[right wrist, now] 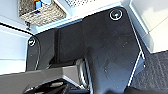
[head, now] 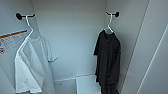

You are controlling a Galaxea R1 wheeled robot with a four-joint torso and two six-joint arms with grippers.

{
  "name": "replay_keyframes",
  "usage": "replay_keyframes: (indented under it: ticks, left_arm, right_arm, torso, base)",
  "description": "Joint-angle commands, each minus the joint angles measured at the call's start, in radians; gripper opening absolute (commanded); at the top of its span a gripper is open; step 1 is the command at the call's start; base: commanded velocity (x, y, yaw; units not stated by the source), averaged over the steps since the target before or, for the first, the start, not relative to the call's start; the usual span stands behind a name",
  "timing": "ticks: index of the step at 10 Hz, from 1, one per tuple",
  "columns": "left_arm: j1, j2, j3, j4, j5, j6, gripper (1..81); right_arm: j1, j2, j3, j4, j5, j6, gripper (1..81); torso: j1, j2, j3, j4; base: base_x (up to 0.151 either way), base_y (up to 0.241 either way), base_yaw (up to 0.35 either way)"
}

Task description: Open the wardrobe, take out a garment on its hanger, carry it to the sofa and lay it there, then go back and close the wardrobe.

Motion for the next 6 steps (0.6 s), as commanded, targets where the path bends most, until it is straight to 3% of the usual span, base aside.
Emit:
replay_keyframes:
  ticks: [1,6]
  left_arm:
    - [-0.184,-0.056,0.147,-0.003,0.091,-0.033,81.1]
    - [-0.296,-0.199,0.361,0.003,0.105,-0.124,81.1]
  right_arm:
    - [0.048,0.002,-0.001,-0.002,-0.046,0.001,81.1]
    - [0.052,0.005,-0.001,-0.003,-0.049,0.001,81.1]
  torso:
    - [0.0,0.0,0.0,0.0]
    - [0.0,0.0,0.0,0.0]
  base:
    - [0.0,0.0,0.0]
    - [0.0,0.0,0.0]
